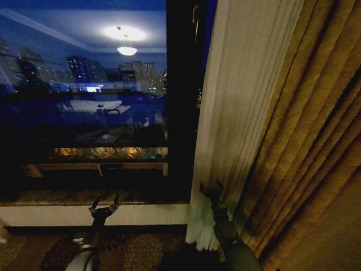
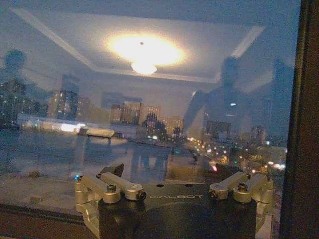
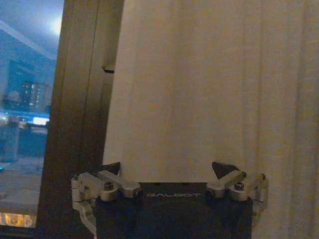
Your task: Open the curtains by pulling them apart, changing their state from closed to fully open.
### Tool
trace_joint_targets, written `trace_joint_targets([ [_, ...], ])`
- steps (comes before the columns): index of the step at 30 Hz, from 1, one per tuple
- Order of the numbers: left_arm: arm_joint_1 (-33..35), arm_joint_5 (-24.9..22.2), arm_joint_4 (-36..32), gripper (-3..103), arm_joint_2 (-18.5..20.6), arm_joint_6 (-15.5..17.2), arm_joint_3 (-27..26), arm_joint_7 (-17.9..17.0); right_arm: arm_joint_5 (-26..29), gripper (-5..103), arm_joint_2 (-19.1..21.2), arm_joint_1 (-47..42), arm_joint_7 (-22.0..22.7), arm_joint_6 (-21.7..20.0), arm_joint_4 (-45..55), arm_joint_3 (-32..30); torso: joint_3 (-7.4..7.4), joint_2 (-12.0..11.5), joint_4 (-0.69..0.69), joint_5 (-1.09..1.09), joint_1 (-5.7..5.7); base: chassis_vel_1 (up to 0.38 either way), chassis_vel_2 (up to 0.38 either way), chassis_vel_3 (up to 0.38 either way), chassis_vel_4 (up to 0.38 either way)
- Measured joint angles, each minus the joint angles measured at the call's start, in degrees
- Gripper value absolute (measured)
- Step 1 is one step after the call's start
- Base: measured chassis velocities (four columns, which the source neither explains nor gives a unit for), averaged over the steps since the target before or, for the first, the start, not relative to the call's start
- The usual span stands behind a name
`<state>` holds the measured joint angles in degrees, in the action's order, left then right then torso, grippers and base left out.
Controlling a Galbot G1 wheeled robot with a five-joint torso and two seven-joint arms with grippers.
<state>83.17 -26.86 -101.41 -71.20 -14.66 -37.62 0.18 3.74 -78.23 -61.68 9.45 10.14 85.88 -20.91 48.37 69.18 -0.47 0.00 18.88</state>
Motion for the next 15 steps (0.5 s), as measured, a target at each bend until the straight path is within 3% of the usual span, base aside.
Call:
trace_joint_targets([
  [8, 0.0, 0.0, 0.0, 100, 0.0, 0.0, 0.0, 0.0, 0.0, 100, 0.0, 0.0, 0.0, 0.0, 0.0, 0.0, 0.0, 0.0, 0.01, -0.01, 0.0, 0.153, 0.15, -0.15, -0.144],
  [15, 0.0, 0.0, 0.0, 100, 0.0, 0.0, 0.0, 0.0, 0.0, 100, 0.0, 0.0, 0.0, 0.0, -0.1, 0.0, 0.01, 0.0, 0.02, 0.0, 0.0, 0.246, 0.255, -0.273, -0.247],
])
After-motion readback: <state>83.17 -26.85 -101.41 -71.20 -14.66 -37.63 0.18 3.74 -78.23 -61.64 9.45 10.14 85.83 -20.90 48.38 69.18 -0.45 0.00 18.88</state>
